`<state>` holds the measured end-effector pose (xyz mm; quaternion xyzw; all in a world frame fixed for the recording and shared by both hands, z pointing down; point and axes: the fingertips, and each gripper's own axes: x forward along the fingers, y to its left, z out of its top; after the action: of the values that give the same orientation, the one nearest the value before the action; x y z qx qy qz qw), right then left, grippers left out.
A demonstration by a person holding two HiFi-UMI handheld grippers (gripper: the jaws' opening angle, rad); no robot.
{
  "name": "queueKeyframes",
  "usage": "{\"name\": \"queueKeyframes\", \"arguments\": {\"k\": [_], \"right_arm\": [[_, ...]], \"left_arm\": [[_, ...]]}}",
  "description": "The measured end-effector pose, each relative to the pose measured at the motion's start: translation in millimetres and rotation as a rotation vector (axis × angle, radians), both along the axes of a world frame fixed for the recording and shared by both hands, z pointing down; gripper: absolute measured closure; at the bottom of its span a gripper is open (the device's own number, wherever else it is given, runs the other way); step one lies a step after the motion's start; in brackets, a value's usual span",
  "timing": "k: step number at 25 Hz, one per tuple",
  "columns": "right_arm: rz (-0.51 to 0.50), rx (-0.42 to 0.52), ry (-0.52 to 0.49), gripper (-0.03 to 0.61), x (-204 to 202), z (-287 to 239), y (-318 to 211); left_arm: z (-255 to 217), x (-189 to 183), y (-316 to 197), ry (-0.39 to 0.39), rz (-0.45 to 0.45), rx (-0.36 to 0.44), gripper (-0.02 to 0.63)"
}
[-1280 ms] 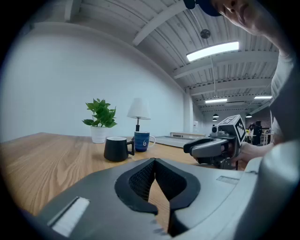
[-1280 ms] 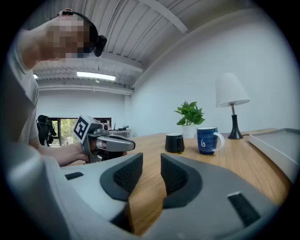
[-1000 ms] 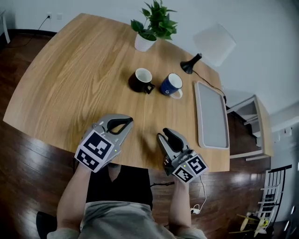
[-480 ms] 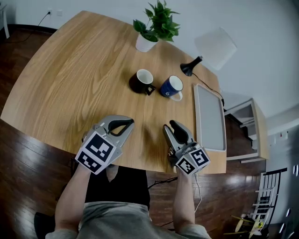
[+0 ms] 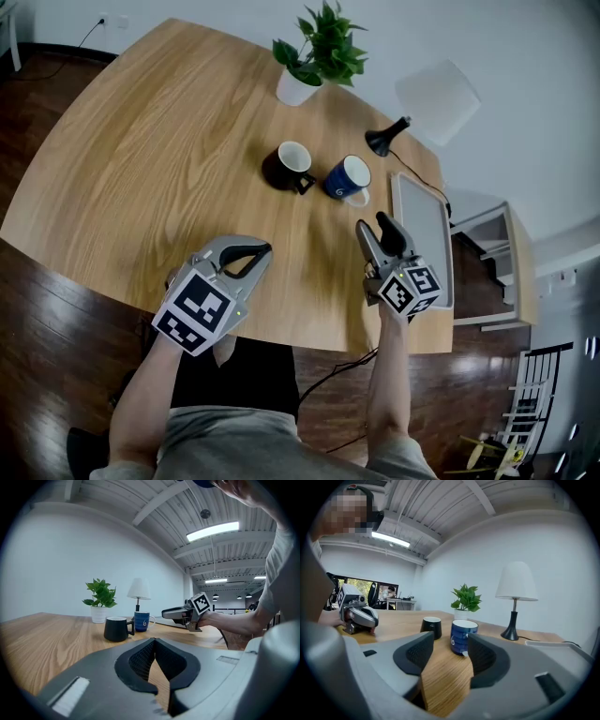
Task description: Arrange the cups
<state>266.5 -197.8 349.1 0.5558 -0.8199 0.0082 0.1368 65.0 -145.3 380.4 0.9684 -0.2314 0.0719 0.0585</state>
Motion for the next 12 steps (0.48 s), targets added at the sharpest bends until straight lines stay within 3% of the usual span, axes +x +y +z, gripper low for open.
{"name": "queueKeyframes", "arguments": {"k": [12], "right_arm": [[-0.043,-0.127,0.116,0.368,23.5,28.9,-64.0]], "left_arm": [[0.7,-1.1,-0.3,-0.001,0.0,-0.001,0.605]]}}
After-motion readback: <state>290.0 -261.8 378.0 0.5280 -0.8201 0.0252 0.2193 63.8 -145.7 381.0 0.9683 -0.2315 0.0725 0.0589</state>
